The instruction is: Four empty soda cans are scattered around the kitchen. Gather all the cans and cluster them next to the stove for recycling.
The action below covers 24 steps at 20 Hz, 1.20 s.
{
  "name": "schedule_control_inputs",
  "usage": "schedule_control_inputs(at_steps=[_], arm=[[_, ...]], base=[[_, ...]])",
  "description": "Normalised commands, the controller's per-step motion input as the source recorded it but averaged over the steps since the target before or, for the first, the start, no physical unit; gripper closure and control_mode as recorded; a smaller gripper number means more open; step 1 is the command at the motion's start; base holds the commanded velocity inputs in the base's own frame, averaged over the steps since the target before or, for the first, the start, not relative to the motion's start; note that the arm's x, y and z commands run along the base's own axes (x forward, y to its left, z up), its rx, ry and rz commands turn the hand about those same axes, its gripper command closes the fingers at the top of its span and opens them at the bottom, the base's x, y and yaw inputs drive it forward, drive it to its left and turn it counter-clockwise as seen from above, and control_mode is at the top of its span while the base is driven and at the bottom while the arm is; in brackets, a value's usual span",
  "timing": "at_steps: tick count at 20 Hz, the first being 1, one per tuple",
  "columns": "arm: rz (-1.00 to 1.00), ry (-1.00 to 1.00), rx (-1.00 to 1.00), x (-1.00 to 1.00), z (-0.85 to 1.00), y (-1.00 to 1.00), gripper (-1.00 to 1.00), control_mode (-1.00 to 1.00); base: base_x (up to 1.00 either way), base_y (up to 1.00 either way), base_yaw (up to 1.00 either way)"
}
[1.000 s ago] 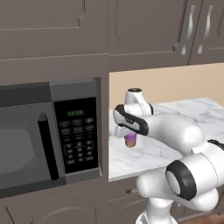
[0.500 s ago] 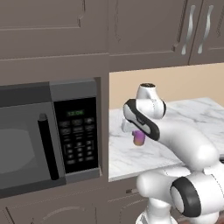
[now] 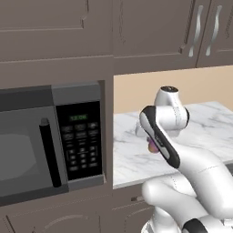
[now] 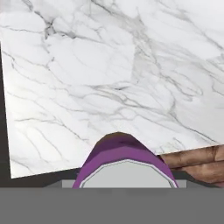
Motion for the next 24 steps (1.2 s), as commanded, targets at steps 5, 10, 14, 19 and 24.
schedule_control_inputs(at_steps=[5, 10, 14, 19, 24], arm=[[-0.09, -0.08, 0.03, -0.33, 0.08, -0.27, 1.00, -1.00], [0.00, 0.00, 0.00, -0.04, 0.00, 0.00, 1.00, -1.00], [0.00, 0.00, 0.00, -0.25, -0.04, 0.00, 1.00, -1.00], [-0.02, 0.00, 0.00, -0.39, -0.11, 0.01, 1.00, -1.00], [0.00, 0.00, 0.00, -0.11, -0.02, 0.00, 1.00, 1.00]], base=[[0.00, 0.00, 0.00], [0.00, 0.00, 0.00], [0.00, 0.00, 0.00], [0.00, 0.00, 0.00], [-0.43, 0.00, -0.01]])
